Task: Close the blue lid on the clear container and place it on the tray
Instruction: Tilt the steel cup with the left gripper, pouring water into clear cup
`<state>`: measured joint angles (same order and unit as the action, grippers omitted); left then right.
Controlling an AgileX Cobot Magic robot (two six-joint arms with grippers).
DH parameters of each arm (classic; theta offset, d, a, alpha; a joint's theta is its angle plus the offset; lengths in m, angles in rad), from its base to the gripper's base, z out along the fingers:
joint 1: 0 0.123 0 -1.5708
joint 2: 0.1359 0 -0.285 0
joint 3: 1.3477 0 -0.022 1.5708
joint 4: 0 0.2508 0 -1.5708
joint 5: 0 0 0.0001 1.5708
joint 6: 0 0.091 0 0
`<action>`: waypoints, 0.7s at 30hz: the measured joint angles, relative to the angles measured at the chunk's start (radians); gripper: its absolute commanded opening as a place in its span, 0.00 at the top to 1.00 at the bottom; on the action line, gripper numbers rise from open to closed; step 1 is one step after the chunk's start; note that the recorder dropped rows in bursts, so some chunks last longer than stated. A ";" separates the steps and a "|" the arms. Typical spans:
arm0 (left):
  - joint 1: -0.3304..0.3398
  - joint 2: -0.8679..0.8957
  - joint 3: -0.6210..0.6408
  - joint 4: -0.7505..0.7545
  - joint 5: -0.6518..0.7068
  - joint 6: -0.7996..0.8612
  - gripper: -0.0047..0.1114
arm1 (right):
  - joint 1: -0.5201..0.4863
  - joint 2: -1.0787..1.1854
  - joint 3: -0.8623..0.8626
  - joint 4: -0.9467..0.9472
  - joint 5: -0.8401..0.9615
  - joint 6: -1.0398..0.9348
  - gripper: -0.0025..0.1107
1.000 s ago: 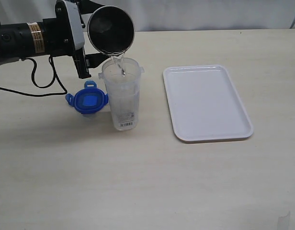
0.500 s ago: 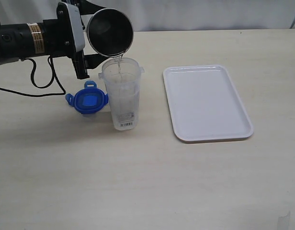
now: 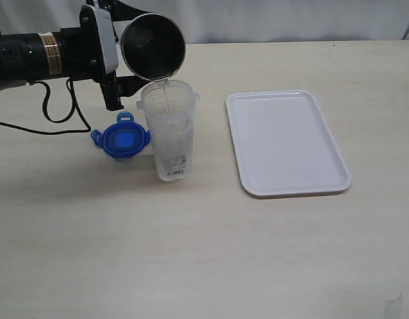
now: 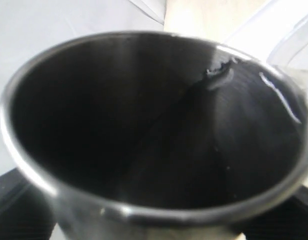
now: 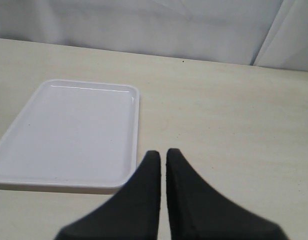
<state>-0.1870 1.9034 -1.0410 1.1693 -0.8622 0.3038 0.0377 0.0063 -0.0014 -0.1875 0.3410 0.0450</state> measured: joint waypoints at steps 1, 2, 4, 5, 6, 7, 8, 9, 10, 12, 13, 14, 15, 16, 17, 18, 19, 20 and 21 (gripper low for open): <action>0.000 0.000 0.000 0.000 0.000 0.000 0.96 | 0.000 0.000 0.000 0.000 0.000 0.000 0.94; 0.000 0.000 0.000 0.000 0.000 0.000 0.96 | 0.000 0.000 0.000 0.000 0.000 0.000 0.94; 0.000 0.000 0.000 0.002 0.000 0.004 0.96 | 0.000 0.000 0.000 0.000 0.000 0.000 0.94; 0.000 0.000 0.000 0.006 0.000 0.007 0.96 | 0.000 0.000 0.000 0.000 0.000 0.000 0.94; 0.000 0.000 0.000 0.009 0.000 0.013 0.96 | 0.000 0.000 0.000 0.000 0.000 0.000 0.94; 0.000 0.000 0.000 0.011 0.000 0.018 0.96 | 0.000 0.000 0.000 0.000 0.000 0.000 0.94; 0.000 0.000 0.000 0.016 0.000 0.025 0.96 | 0.000 0.000 0.000 0.000 0.000 0.000 0.94; 0.000 0.000 0.000 0.021 0.000 0.032 0.96 | 0.000 0.000 0.000 0.000 0.000 0.000 0.94; 0.000 0.000 0.000 0.023 0.000 0.034 0.96 | 0.000 0.000 0.000 0.000 0.000 0.000 0.94; 0.000 0.000 0.000 0.030 0.000 0.038 0.96 | 0.000 0.000 0.000 0.000 0.000 0.000 0.94; 0.000 0.000 0.000 0.030 0.000 0.038 0.96 | 0.000 0.000 0.000 0.000 0.000 0.000 0.94; 0.000 0.000 0.000 0.030 0.000 0.040 0.96 | 0.000 0.000 0.000 0.000 0.000 0.000 0.94; 0.000 0.000 0.000 0.030 0.000 0.043 0.96 | 0.000 0.000 0.000 0.000 0.000 0.000 0.94; 0.000 0.000 0.000 0.030 0.000 0.044 0.96 | 0.000 0.000 0.000 0.000 0.000 0.000 0.94; 0.000 0.000 0.000 0.030 0.000 0.044 0.96 | 0.000 0.000 0.000 0.000 0.000 0.000 0.94; 0.000 0.000 0.000 0.030 -0.002 0.044 0.96 | 0.000 0.000 0.000 0.000 0.000 0.000 0.94; 0.000 0.000 0.000 0.030 -0.002 0.045 0.96 | 0.000 0.000 0.000 0.000 0.000 0.000 0.94; 0.000 0.000 0.000 0.030 -0.002 0.047 0.96 | 0.000 0.000 0.000 0.000 0.000 0.000 0.94; 0.000 0.000 0.000 0.030 -0.002 0.047 0.96 | 0.000 0.000 0.000 0.000 0.000 0.000 0.94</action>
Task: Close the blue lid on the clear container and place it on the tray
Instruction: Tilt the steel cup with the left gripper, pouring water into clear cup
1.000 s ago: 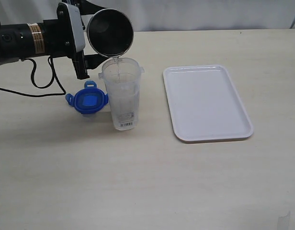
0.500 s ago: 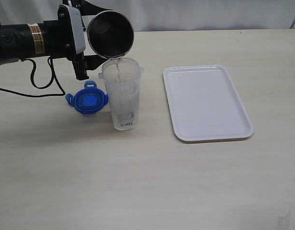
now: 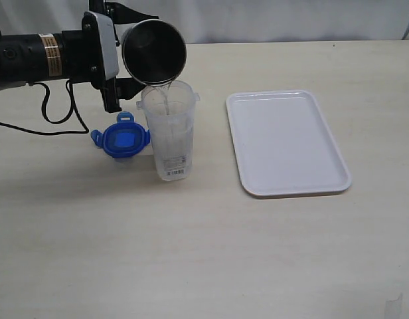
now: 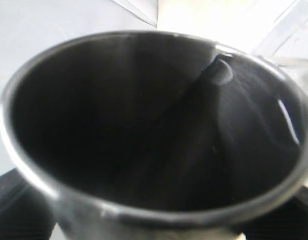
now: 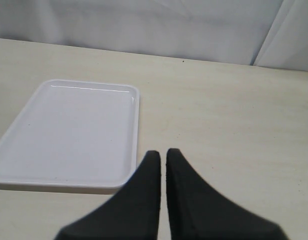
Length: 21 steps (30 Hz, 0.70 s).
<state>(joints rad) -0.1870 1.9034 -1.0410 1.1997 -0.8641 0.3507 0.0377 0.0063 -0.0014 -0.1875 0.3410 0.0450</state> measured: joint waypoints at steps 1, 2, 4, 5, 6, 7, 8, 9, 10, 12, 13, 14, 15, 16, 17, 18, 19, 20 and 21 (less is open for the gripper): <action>0.000 0.000 0.000 0.000 0.000 0.001 0.96 | 0.000 0.000 0.000 0.000 0.000 0.000 0.94; 0.000 0.000 0.000 0.000 0.000 0.001 0.96 | 0.000 0.000 0.000 0.000 0.000 0.000 0.94; 0.000 0.000 0.000 0.000 0.000 0.001 0.96 | 0.000 0.000 0.000 0.000 0.000 0.000 0.94; 0.000 0.000 0.000 0.000 0.000 0.002 0.96 | 0.000 0.000 0.000 0.000 0.000 0.000 0.94; 0.000 0.000 0.000 0.000 0.000 0.002 0.96 | 0.000 0.000 0.000 0.000 0.000 0.000 0.94; 0.000 0.000 0.000 0.000 0.000 0.002 0.96 | 0.000 0.000 0.000 0.000 0.000 0.000 0.94; 0.000 0.000 0.000 0.000 0.000 0.002 0.96 | 0.000 0.000 0.000 0.000 0.000 0.000 0.94; 0.000 0.000 0.000 0.000 0.000 0.005 0.96 | 0.000 0.000 0.000 0.000 0.000 0.000 0.94; 0.000 0.000 0.000 0.000 0.000 0.005 0.96 | 0.000 0.000 0.000 0.000 0.000 0.000 0.94; 0.000 0.000 0.000 0.000 0.000 0.006 0.96 | 0.000 0.000 0.000 0.000 0.000 0.000 0.94; 0.000 0.000 0.000 0.000 0.000 0.006 0.96 | 0.000 0.000 0.000 0.000 0.000 0.000 0.94; 0.000 0.000 0.000 0.000 0.000 0.006 0.96 | 0.000 0.000 0.000 0.000 0.000 0.000 0.94; 0.000 0.000 0.000 0.000 0.000 0.006 0.96 | 0.000 0.000 0.000 0.000 0.000 0.000 0.94; 0.000 0.000 0.000 0.000 0.000 0.004 0.96 | 0.000 0.000 0.000 0.000 0.000 0.000 0.94; 0.000 0.000 0.000 0.000 0.000 0.001 0.96 | 0.000 0.000 0.000 0.000 0.000 0.000 0.94; 0.000 0.000 0.000 0.000 0.000 -0.003 0.96 | 0.000 0.000 0.000 0.000 0.000 0.000 0.94; 0.000 0.000 0.000 0.000 0.000 -0.006 0.96 | 0.000 0.000 0.000 0.000 0.000 0.000 0.94; 0.000 0.000 0.000 0.000 0.000 -0.008 0.96 | 0.000 0.000 0.000 0.000 0.000 0.000 0.94; 0.000 0.000 0.000 0.000 -0.002 -0.017 0.96 | 0.000 0.000 0.000 0.000 0.000 0.000 0.94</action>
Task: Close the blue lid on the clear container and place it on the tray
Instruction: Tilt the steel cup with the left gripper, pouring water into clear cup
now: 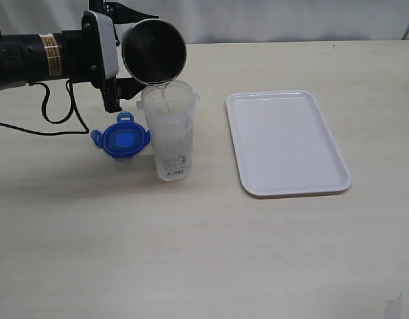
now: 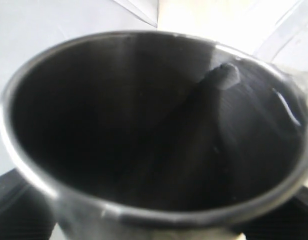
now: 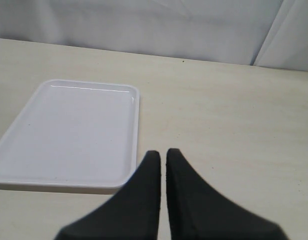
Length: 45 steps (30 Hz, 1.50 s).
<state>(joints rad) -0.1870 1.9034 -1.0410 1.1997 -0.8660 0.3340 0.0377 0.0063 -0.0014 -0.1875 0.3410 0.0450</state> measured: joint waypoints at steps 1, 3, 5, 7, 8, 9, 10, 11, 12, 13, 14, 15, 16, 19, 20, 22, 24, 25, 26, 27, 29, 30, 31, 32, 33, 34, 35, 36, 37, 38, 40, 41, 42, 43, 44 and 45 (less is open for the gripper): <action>0.000 0.000 0.000 0.000 -0.002 -0.005 0.96 | 0.000 0.000 0.000 0.000 0.000 0.000 0.94; 0.000 0.000 0.000 0.000 -0.002 -0.030 0.96 | 0.000 0.000 0.000 0.000 0.000 0.000 0.94; 0.000 0.000 0.000 0.000 -0.002 -0.048 0.96 | 0.000 0.000 0.000 0.000 0.000 0.000 0.94; 0.000 0.000 0.000 -0.008 -0.002 -0.070 0.96 | 0.000 0.000 0.000 0.000 0.000 0.000 0.94; 0.000 0.000 0.000 -0.020 -0.002 -0.086 0.96 | 0.000 0.000 0.000 0.000 0.000 0.000 0.94; 0.000 0.000 0.000 -0.027 -0.002 -0.097 0.96 | 0.000 0.000 0.000 0.000 0.000 0.000 0.94; 0.000 0.000 0.000 -0.041 -0.002 -0.117 0.96 | 0.000 0.000 0.000 0.000 0.000 0.000 0.94; 0.000 0.000 0.000 -0.048 -0.002 -0.129 0.96 | 0.000 0.000 0.000 0.000 0.000 0.000 0.94; 0.000 0.000 0.000 -0.056 -0.002 -0.135 0.96 | 0.000 0.000 0.000 0.000 0.000 0.000 0.94; 0.000 0.000 0.000 -0.062 -0.002 -0.139 0.96 | 0.000 0.000 0.000 0.000 0.000 0.000 0.94; 0.000 0.000 0.000 -0.067 -0.002 -0.142 0.96 | 0.000 0.000 0.000 0.000 0.000 0.000 0.94; 0.000 0.000 0.000 -0.071 -0.002 -0.142 0.96 | 0.000 0.000 0.000 0.000 0.000 0.000 0.94; 0.000 0.000 0.000 -0.071 -0.002 -0.120 0.96 | 0.000 0.000 0.000 0.000 0.000 0.000 0.94; 0.000 0.000 0.000 -0.068 -0.002 -0.056 0.96 | 0.000 0.000 0.000 0.000 0.000 0.000 0.94; 0.000 0.000 0.000 -0.066 -0.002 -0.035 0.96 | 0.000 0.000 0.000 0.000 0.000 0.000 0.94; 0.000 0.000 0.000 -0.056 0.000 -0.001 0.96 | 0.000 0.000 0.000 0.000 0.000 0.000 0.94; 0.000 0.000 0.000 -0.053 0.000 0.008 0.96 | 0.000 0.000 0.000 0.000 0.000 0.000 0.94; 0.000 0.000 0.000 -0.052 0.000 0.016 0.96 | 0.000 0.000 0.000 0.000 0.000 0.000 0.94; 0.000 0.000 0.000 -0.052 0.000 0.025 0.96 | 0.000 0.000 0.000 0.000 0.000 0.000 0.94; 0.000 0.000 0.000 -0.052 0.000 0.040 0.96 | 0.000 0.000 0.000 0.000 0.000 0.000 0.94; 0.000 0.000 0.000 -0.051 0.000 0.050 0.96 | 0.000 0.000 0.000 0.000 0.000 0.000 0.94; 0.000 0.000 0.000 -0.049 0.000 0.055 0.96 | 0.000 0.000 0.000 0.000 0.000 0.000 0.94; 0.000 0.000 0.000 -0.049 0.000 0.063 0.96 | 0.000 0.000 0.000 0.000 0.000 0.000 0.94; 0.000 0.000 0.000 -0.049 0.000 0.070 0.96 | 0.000 0.000 0.000 0.000 0.000 0.000 0.94; 0.000 0.000 0.000 -0.049 0.000 0.072 0.96 | 0.000 0.000 0.000 0.000 0.000 0.000 0.94; 0.000 0.000 0.000 -0.049 0.000 0.074 0.96 | 0.000 0.000 0.000 0.000 0.000 0.000 0.94; 0.000 0.000 0.000 -0.049 0.000 0.077 0.96 | 0.000 0.000 0.000 0.000 0.000 0.000 0.94; 0.000 0.000 0.000 -0.049 0.000 0.079 0.96 | 0.000 0.000 0.000 0.000 0.000 0.000 0.94; 0.000 0.000 0.000 -0.049 0.000 0.081 0.96 | 0.000 0.000 0.000 0.000 0.000 0.000 0.94; 0.000 0.000 0.000 -0.049 0.000 0.081 0.96 | 0.000 0.000 0.000 0.000 0.000 0.000 0.94; 0.000 0.000 0.000 -0.049 0.000 0.084 0.96 | 0.000 0.000 0.000 0.000 0.000 0.000 0.94; 0.000 0.000 0.000 -0.049 0.000 0.085 0.96 | 0.000 0.000 0.000 0.000 0.000 0.000 0.94; 0.000 0.000 0.000 -0.049 0.000 0.085 0.96 | 0.000 0.000 0.000 0.000 0.000 0.000 0.94; 0.000 0.000 0.000 -0.049 0.000 0.085 0.96 | 0.000 0.000 0.000 0.000 0.000 0.000 0.94; 0.000 0.000 0.000 -0.049 0.000 0.085 0.96 | 0.000 0.000 0.000 0.000 0.000 0.000 0.94; 0.000 0.000 0.000 -0.049 0.000 0.085 0.96 | 0.000 0.000 0.000 0.000 0.000 0.000 0.94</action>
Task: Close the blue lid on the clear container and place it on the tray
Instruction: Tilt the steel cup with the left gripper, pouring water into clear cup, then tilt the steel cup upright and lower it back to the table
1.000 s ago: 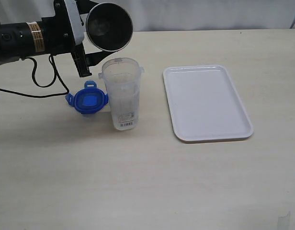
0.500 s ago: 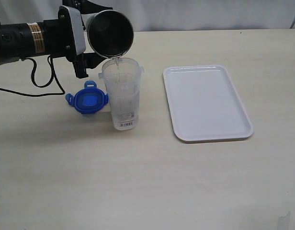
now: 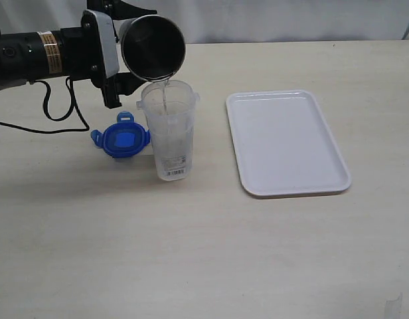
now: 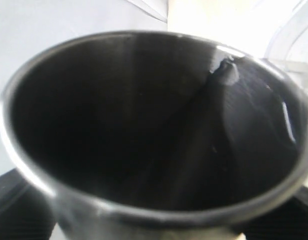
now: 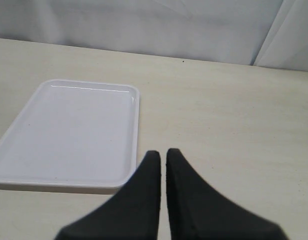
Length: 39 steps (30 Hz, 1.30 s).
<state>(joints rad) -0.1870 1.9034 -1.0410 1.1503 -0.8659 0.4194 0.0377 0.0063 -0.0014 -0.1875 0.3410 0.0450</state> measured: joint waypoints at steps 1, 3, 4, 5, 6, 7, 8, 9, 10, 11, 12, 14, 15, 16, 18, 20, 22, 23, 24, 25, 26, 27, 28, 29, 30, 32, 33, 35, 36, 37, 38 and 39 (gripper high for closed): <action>0.000 0.000 0.000 0.000 -0.002 0.002 0.96 | 0.000 0.000 0.000 0.000 0.000 0.000 0.94; 0.000 0.000 0.000 0.000 -0.002 0.004 0.96 | 0.000 0.000 0.000 0.000 0.000 0.000 0.94; 0.000 0.000 0.000 0.000 -0.002 0.004 0.96 | 0.000 0.000 0.000 0.000 0.000 0.000 0.94; 0.000 0.000 0.000 0.000 -0.002 0.004 0.96 | 0.000 0.000 0.000 0.000 0.000 0.000 0.94; 0.000 0.000 0.000 0.000 -0.004 0.004 0.96 | 0.000 0.000 0.000 0.000 0.000 0.000 0.94; 0.000 0.000 0.000 0.000 -0.006 0.004 0.96 | 0.000 0.000 0.000 0.000 0.000 0.000 0.94; 0.000 0.000 0.000 0.000 -0.007 0.004 0.96 | 0.000 0.000 0.000 0.000 0.000 0.000 0.94; 0.000 0.000 0.000 -0.004 -0.008 0.000 0.96 | 0.000 0.000 0.000 0.000 0.000 0.000 0.94; 0.000 0.000 0.000 -0.009 -0.008 -0.004 0.96 | 0.000 0.000 0.000 0.000 0.000 0.000 0.94; 0.000 0.000 0.000 -0.019 -0.008 -0.021 0.96 | 0.000 0.000 0.000 0.000 0.000 0.000 0.94; 0.000 0.000 0.000 -0.035 -0.008 -0.043 0.96 | 0.000 0.000 0.000 0.000 0.000 0.000 0.94; 0.000 0.000 0.000 -0.077 -0.008 -0.093 0.96 | 0.000 0.000 0.000 0.000 0.000 0.000 0.94; 0.000 0.000 0.000 -0.098 -0.008 -0.127 0.96 | 0.000 0.000 0.000 0.000 0.000 0.000 0.94; 0.000 0.000 0.000 -0.117 -0.008 -0.163 0.96 | 0.000 0.000 0.000 0.000 0.000 0.000 0.94; 0.000 0.000 0.000 -0.158 -0.004 -0.232 0.96 | 0.000 0.000 0.000 0.000 0.000 0.000 0.94; 0.000 0.000 0.000 -0.192 -0.002 -0.289 0.96 | 0.000 0.000 0.000 0.000 0.000 0.000 0.94; 0.000 0.000 0.000 -0.226 0.003 -0.340 0.96 | 0.000 0.000 0.000 0.000 0.000 0.000 0.94; 0.000 0.000 0.000 -0.245 0.009 -0.368 0.96 | 0.000 0.000 0.000 0.000 0.000 0.000 0.94; 0.000 0.000 0.000 -0.266 0.019 -0.395 0.96 | 0.000 0.000 0.000 0.000 0.000 0.000 0.94; 0.000 0.000 0.000 -0.283 0.028 -0.419 0.96 | 0.000 0.000 0.000 0.000 0.000 0.000 0.94; 0.000 0.000 0.000 -0.310 0.044 -0.438 0.96 | 0.000 0.000 0.000 0.000 0.000 0.000 0.94; 0.000 0.000 0.000 -0.345 0.061 -0.450 0.96 | 0.000 0.000 0.000 0.000 0.000 0.000 0.94; 0.000 0.000 0.000 -0.376 0.079 -0.456 0.96 | 0.000 0.000 0.000 0.000 0.000 0.000 0.94; 0.000 0.000 0.000 -0.424 0.097 -0.463 0.96 | 0.000 0.000 0.000 0.000 0.000 0.000 0.94; 0.000 0.000 0.000 -0.473 0.112 -0.466 0.96 | 0.000 0.000 0.000 0.000 0.000 0.000 0.94; 0.000 0.004 0.000 -0.620 0.142 -0.470 0.96 | 0.000 0.000 0.000 0.000 0.000 0.000 0.94; 0.000 0.009 0.000 -0.664 0.147 -0.470 0.96 | 0.000 0.000 0.000 0.000 0.000 0.000 0.94; 0.000 0.025 -0.012 -0.726 0.162 -0.472 0.96 | 0.000 0.000 0.000 0.000 0.000 0.000 0.94; 0.000 0.051 -0.034 -0.766 0.203 -0.476 0.96 | 0.000 0.000 0.000 0.000 0.000 0.000 0.94; 0.000 0.083 -0.064 -0.793 0.249 -0.500 0.96 | 0.000 0.000 0.000 0.000 0.000 0.000 0.94; 0.002 0.096 -0.076 -0.796 0.263 -0.514 0.96 | 0.000 0.000 0.000 0.000 0.000 0.000 0.94; 0.009 0.125 -0.094 -0.802 0.280 -0.556 0.96 | 0.000 0.000 0.000 0.000 0.000 0.000 0.94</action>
<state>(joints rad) -0.1776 2.0281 -1.1349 0.3479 -0.5855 -0.1365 0.0377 0.0063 -0.0014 -0.1875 0.3410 0.0450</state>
